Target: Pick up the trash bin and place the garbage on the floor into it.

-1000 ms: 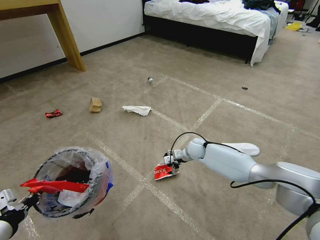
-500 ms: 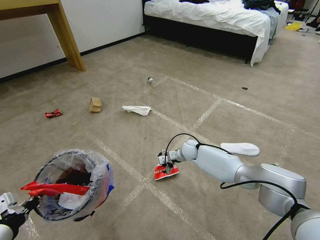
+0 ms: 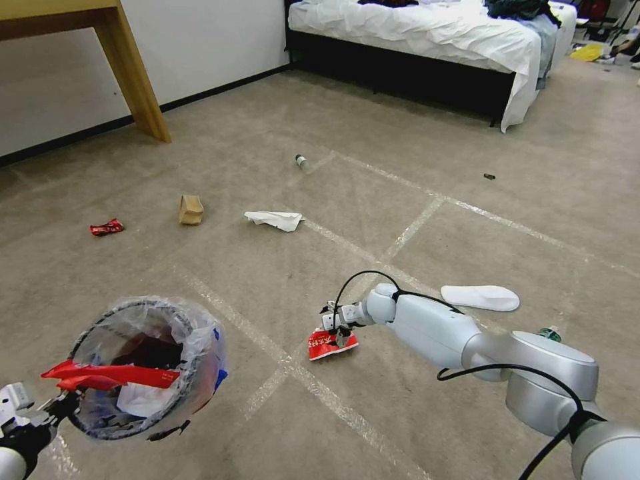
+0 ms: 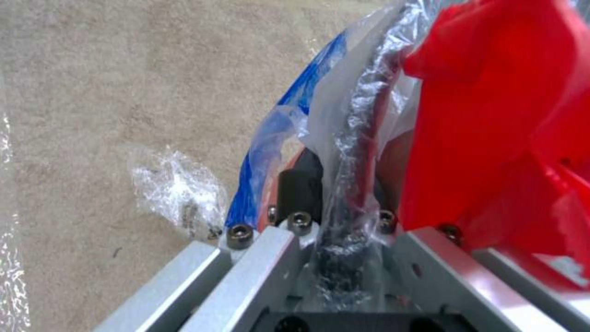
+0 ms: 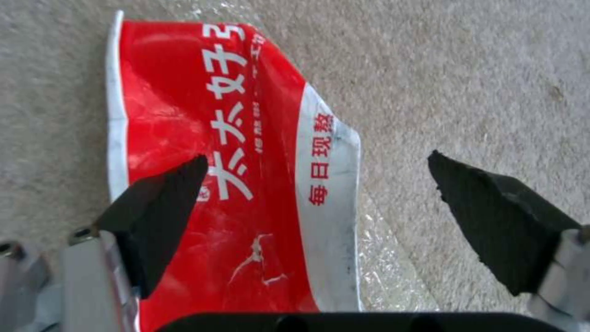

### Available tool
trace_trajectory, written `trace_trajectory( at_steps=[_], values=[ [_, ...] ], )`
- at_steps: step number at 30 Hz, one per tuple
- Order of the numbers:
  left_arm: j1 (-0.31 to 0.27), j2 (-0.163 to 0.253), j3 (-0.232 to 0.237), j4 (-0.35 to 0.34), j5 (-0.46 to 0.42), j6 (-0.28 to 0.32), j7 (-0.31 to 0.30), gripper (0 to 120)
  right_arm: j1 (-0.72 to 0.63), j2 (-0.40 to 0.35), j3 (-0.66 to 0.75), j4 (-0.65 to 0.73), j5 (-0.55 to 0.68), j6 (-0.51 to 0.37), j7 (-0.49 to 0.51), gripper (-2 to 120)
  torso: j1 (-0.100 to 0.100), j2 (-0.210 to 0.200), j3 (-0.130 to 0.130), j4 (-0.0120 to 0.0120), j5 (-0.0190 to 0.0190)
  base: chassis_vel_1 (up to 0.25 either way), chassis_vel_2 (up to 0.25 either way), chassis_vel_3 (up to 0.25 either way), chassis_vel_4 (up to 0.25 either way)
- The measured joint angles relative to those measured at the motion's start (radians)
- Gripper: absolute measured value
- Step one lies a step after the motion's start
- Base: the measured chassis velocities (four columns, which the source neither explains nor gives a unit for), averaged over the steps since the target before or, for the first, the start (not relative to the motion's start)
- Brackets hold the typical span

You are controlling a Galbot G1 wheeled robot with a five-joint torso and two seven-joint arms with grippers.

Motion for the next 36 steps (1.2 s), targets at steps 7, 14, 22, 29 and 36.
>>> trace_trajectory(
  at_steps=[7, 14, 22, 29, 36],
  values=[
    [0.005, 0.001, 0.001, -0.002, -0.001, 0.0, 0.001, 1, -0.011, 0.013, 0.005, -0.033, -0.008, 0.017, 0.037, 86, 0.0, 0.0, 0.0, 0.0, -0.0001, 0.0, 0.0, 0.0, 0.0],
    [0.006, 0.0, 0.002, -0.005, -0.001, -0.002, 0.001, 1, -0.022, 0.014, 0.01, -0.033, -0.006, 0.026, 0.054, 60, 0.0, 0.0, 0.0, 0.0, 0.0, 0.0, 0.0, 0.0, 0.0],
    [0.005, -0.006, 0.006, -0.006, 0.004, -0.002, 0.002, 1, -0.029, 0.0, 0.022, -0.026, -0.003, 0.037, 0.062, 26, 0.0, 0.0, 0.0, 0.0, 0.0, 0.0, 0.0, 0.0, 0.0],
    [0.003, -0.013, 0.012, -0.008, 0.013, -0.002, 0.002, 1, -0.039, -0.012, 0.031, -0.015, 0.001, 0.041, 0.068, 7, 0.0, 0.0, 0.0, 0.0, 0.0, 0.0, 0.0, 0.0, 0.0],
    [0.006, -0.018, 0.015, -0.014, 0.019, -0.002, 0.002, 1, -0.054, -0.024, 0.046, -0.008, 0.015, 0.047, 0.102, 0, 0.0, 0.0, 0.0, 0.0, 0.0001, 0.0, 0.0, 0.0, 0.0]
  ],
)
